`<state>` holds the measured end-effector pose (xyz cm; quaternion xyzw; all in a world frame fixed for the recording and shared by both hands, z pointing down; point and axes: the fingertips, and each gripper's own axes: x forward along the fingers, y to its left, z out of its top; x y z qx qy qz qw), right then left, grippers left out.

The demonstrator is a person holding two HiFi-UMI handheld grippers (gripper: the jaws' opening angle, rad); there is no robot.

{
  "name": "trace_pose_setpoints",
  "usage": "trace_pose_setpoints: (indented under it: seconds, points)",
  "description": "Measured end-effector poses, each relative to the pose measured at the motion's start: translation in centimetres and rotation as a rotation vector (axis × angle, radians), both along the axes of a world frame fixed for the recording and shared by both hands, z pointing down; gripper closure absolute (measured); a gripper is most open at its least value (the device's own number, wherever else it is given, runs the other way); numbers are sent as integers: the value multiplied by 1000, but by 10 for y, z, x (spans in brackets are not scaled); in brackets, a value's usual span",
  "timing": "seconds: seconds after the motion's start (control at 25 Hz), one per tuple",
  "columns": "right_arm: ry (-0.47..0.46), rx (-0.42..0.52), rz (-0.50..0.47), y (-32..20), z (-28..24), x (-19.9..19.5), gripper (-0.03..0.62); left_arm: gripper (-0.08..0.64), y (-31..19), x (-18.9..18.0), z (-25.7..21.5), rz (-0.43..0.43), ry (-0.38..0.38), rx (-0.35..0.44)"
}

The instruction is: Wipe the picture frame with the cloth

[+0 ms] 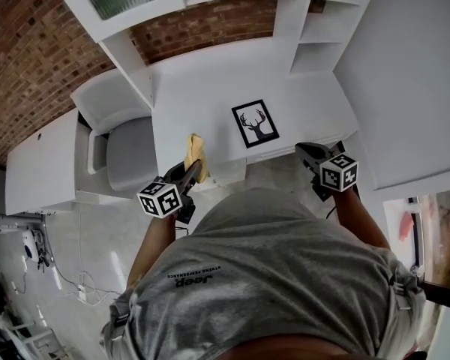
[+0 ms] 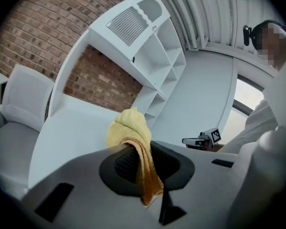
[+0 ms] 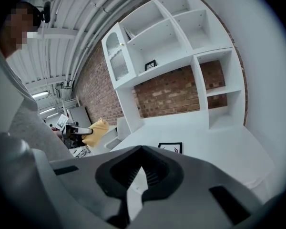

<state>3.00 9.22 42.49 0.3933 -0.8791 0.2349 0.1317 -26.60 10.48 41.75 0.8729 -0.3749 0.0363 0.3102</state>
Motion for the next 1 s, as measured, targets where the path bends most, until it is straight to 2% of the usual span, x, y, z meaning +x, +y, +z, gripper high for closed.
trace_pose_setpoints:
  seconds: [0.24, 0.52, 0.64, 0.88, 1.0]
  points:
    - [29, -46, -4, -36, 15, -4, 584, 494, -38, -2, 16, 6, 10, -48]
    - [46, -69, -107, -86, 41, 8, 584, 494, -72, 24, 35, -31, -18, -107]
    - [48, -63, -197, -112, 56, 21, 584, 494, -88, 48, 42, -80, -39, -123]
    - [94, -70, -474, -150, 97, 32, 584, 494, -118, 90, 53, -269, -20, -186]
    - [119, -78, -582, -160, 114, 30, 583, 494, -123, 107, 58, -311, -43, -219]
